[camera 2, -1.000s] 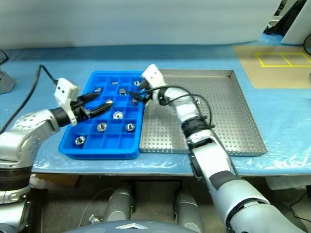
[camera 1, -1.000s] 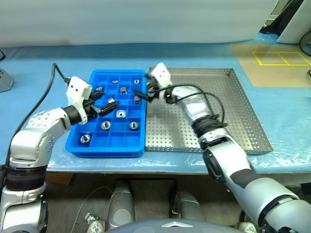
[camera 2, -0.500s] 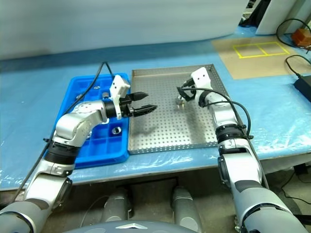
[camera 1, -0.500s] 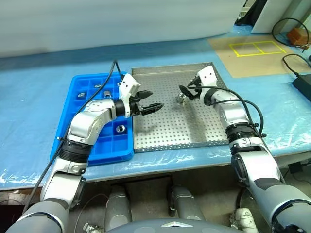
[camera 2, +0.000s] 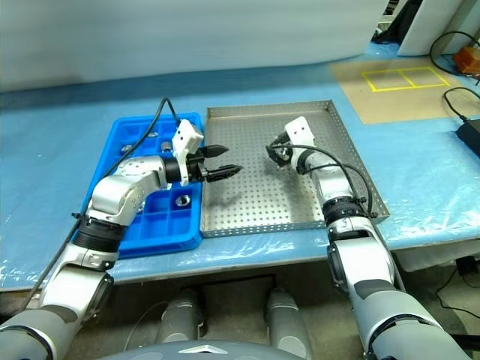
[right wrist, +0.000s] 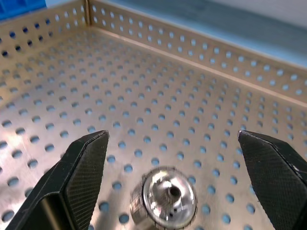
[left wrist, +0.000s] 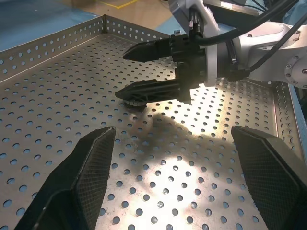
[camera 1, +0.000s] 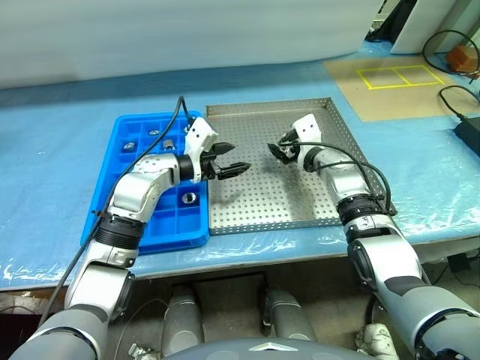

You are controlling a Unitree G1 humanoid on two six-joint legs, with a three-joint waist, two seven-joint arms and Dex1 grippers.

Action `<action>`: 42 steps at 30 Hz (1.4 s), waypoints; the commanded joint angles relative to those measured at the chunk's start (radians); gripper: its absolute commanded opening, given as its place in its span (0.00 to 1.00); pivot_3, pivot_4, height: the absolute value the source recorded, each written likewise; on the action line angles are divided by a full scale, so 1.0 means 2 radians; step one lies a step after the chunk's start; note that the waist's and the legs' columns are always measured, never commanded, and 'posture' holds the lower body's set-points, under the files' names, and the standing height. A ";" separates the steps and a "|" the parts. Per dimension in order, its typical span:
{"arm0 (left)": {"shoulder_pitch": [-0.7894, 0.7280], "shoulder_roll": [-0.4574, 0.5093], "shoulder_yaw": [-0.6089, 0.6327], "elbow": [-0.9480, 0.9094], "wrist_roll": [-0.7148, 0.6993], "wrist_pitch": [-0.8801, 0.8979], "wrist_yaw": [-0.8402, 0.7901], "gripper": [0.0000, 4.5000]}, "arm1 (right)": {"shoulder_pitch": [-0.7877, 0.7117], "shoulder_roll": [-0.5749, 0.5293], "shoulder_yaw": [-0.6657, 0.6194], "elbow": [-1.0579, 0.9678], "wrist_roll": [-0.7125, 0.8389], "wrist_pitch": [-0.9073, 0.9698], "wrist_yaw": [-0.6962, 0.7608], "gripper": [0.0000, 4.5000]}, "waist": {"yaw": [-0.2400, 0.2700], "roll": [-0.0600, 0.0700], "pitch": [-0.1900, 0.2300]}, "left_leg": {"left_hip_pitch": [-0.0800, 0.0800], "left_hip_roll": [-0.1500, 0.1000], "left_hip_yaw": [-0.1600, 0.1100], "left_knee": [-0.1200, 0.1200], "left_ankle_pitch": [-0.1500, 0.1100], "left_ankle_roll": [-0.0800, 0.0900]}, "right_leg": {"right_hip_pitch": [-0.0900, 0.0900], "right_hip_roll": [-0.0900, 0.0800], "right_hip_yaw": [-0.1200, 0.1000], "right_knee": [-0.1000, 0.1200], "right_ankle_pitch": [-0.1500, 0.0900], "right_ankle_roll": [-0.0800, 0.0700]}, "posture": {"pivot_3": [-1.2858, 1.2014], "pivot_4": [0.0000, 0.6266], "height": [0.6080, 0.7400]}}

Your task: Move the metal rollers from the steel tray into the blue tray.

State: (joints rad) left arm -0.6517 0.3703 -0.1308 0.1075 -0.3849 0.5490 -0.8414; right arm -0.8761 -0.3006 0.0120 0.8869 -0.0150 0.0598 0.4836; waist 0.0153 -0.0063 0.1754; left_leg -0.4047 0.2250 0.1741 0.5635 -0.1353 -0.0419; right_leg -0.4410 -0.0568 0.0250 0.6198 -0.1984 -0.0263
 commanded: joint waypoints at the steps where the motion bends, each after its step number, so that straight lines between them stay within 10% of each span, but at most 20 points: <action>1: 0.003 0.005 0.012 -0.019 0.002 -0.006 0.004 0.90 | -0.006 -0.003 0.001 0.011 -0.006 -0.018 -0.006 1.00 | 0.000 0.000 0.000 | 0.000 0.000 0.000 0.000 0.000 0.000 | 0.000 0.000 0.000 0.000 0.000 0.000 | 0.45 0.24 1.00; 8: 0.016 0.009 0.017 -0.034 0.002 -0.002 0.008 0.90 | -0.004 0.004 0.015 0.040 -0.022 -0.028 -0.005 1.00 | 0.000 0.000 0.000 | 0.000 0.000 0.000 0.000 0.000 0.000 | 0.000 0.000 0.000 0.000 0.000 0.000 | 0.46 0.24 1.00; 18: 0.019 0.012 0.017 -0.042 0.002 0.005 0.013 0.90 | -0.007 0.012 0.025 0.051 -0.035 -0.036 -0.011 0.38 | 0.000 0.000 0.000 | 0.000 0.000 0.000 0.000 0.000 0.000 | 0.000 0.000 0.000 0.000 0.000 0.000 | 0.46 0.24 1.00; 42: 0.091 0.149 0.131 -0.144 -0.026 0.060 0.020 0.90 | -0.025 0.106 0.118 -0.245 0.065 0.099 0.260 0.38 | 0.014 0.001 0.001 | 0.000 0.001 0.000 -0.004 0.000 0.000 | -0.001 0.000 -0.001 -0.002 0.000 0.000 | 0.57 0.24 1.00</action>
State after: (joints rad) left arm -0.5090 0.6357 0.0802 -0.0882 -0.4061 0.6358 -0.8114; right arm -0.8917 -0.1091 0.2354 0.4618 0.0531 0.2213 0.9477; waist 0.0434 -0.0052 0.1771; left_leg -0.4052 0.2263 0.1738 0.5550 -0.1350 -0.0430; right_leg -0.4433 -0.0562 0.0231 0.6152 -0.1988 -0.0265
